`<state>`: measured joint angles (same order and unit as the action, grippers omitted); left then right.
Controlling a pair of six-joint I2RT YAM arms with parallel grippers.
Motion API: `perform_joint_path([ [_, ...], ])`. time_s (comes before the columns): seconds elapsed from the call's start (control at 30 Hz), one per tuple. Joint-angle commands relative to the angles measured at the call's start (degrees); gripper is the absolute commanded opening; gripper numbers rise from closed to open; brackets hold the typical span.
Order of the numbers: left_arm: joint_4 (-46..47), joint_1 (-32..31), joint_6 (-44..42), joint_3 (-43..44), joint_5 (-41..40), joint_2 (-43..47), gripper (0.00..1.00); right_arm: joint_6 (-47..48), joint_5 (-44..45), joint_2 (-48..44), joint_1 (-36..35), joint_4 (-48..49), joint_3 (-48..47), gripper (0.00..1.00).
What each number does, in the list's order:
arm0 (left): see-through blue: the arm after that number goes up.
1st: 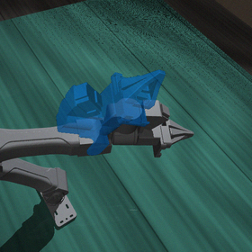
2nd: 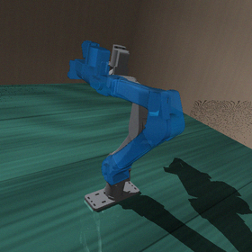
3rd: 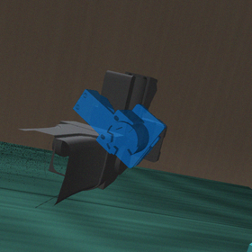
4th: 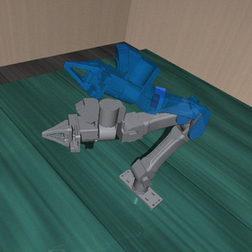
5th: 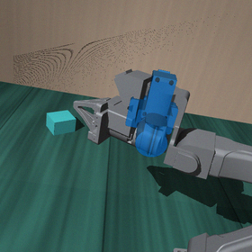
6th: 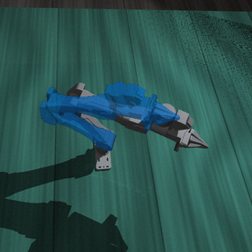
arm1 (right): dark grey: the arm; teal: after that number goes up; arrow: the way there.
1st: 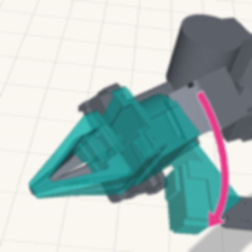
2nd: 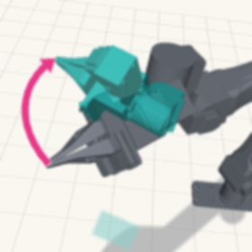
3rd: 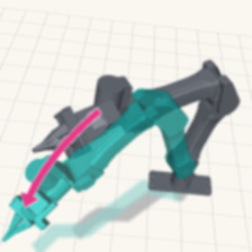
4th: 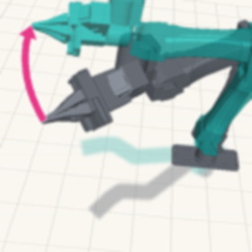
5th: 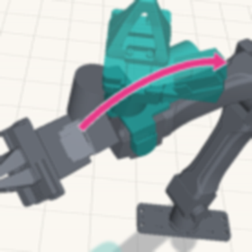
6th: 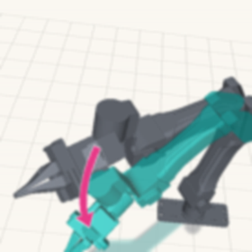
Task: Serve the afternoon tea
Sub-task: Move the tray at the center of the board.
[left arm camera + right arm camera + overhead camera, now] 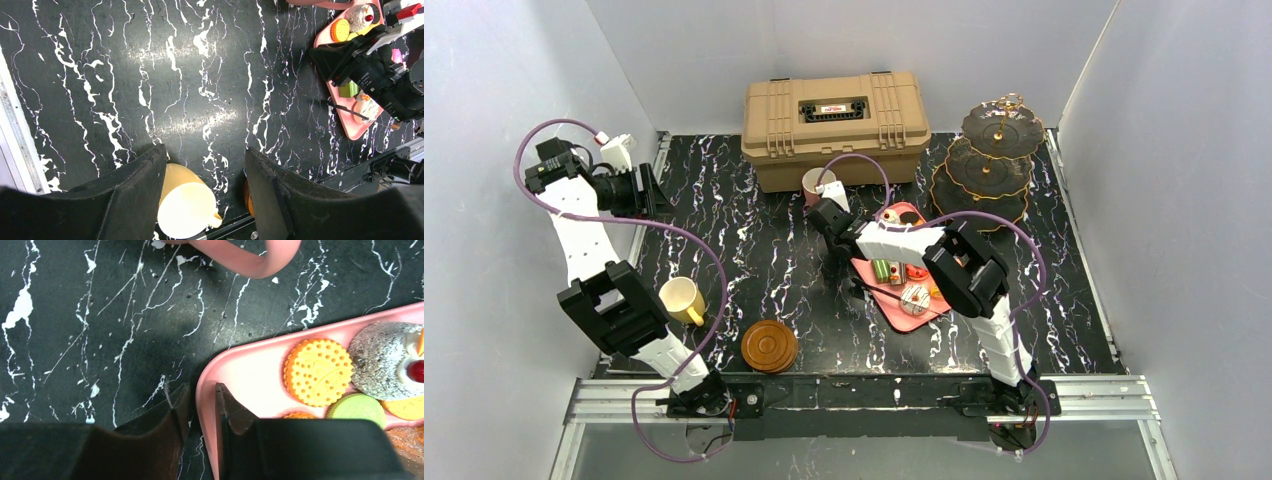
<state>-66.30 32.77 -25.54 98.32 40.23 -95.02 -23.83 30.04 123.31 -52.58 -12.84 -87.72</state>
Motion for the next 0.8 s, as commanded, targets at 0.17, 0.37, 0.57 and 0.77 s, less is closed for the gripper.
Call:
perform_joint_path([
  [0.17,-1.89,0.03,-0.39,1.93,0.73,1.55,0.57,-3.40,2.60,-2.93,-1.30,-1.03,8.50,0.04],
  [0.37,-2.42,0.01,-0.93,2.31,0.90,2.01,0.57,-3.94,1.91,-11.97,-2.53,-4.84,18.35,0.01],
  [0.57,-2.69,0.03,-1.18,2.66,1.62,2.31,0.57,-1.55,-3.36,-22.70,-2.53,-9.68,27.84,0.01],
  [0.77,-2.76,0.05,-1.03,2.30,1.96,2.20,0.57,2.52,-3.98,-26.09,-2.53,-15.68,25.88,0.01],
])
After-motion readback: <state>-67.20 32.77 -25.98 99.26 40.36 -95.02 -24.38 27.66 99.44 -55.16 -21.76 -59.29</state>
